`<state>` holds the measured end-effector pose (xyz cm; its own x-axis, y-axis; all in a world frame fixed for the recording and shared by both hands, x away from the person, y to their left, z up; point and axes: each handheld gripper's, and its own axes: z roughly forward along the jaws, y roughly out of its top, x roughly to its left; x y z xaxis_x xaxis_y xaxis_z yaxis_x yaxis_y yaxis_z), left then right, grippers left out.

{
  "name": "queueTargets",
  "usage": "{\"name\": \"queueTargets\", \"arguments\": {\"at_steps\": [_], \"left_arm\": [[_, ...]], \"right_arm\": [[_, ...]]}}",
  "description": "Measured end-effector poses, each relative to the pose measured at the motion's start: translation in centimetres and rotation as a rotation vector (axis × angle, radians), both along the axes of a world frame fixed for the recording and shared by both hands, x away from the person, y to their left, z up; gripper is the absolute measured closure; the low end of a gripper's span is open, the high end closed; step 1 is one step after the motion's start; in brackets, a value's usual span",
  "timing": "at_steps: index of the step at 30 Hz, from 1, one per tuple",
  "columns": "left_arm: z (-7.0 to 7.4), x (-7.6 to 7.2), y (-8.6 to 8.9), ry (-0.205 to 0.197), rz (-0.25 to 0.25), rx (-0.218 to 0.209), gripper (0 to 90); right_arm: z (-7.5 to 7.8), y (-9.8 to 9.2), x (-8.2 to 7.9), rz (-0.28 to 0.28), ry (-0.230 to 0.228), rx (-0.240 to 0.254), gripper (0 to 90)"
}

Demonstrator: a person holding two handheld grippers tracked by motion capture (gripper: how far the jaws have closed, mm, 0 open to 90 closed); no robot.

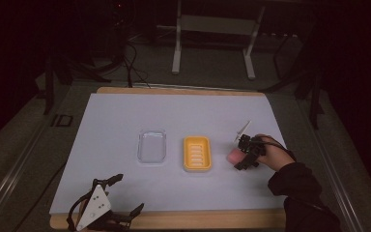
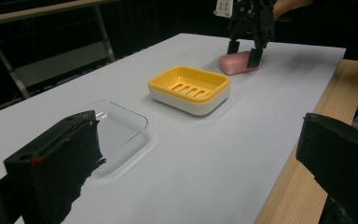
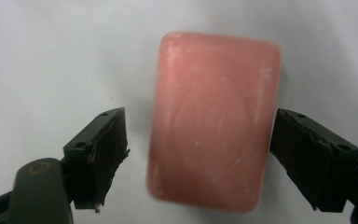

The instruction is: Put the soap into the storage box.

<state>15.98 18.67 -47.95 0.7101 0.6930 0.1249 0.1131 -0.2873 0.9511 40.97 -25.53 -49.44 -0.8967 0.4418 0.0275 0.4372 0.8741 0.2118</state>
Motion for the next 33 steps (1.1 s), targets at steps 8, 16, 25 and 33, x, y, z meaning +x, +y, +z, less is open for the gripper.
{"name": "queueTargets", "arguments": {"at_steps": [8, 16, 25, 33], "left_arm": [[0.0, 0.0, -0.1, 0.0, -0.001, 0.0, 0.4], [-0.1, 0.0, -0.1, 0.002, -0.002, 0.008, 0.4], [-0.1, 0.0, -0.1, 0.002, 0.0, 0.008, 0.4], [-0.1, 0.0, -0.1, 0.0, -0.001, 0.008, 0.4]], "right_arm": [[-0.7, 0.5, 0.0, 0.023, -0.021, -0.036, 26.5], [-0.5, 0.6, 0.1, -0.057, -0.017, -0.038, 36.6], [-0.4, 1.4, -0.2, -0.262, 0.004, -0.062, 37.5], [0.1, 2.3, -1.3, -0.505, -0.09, -0.088, 37.6]]}}
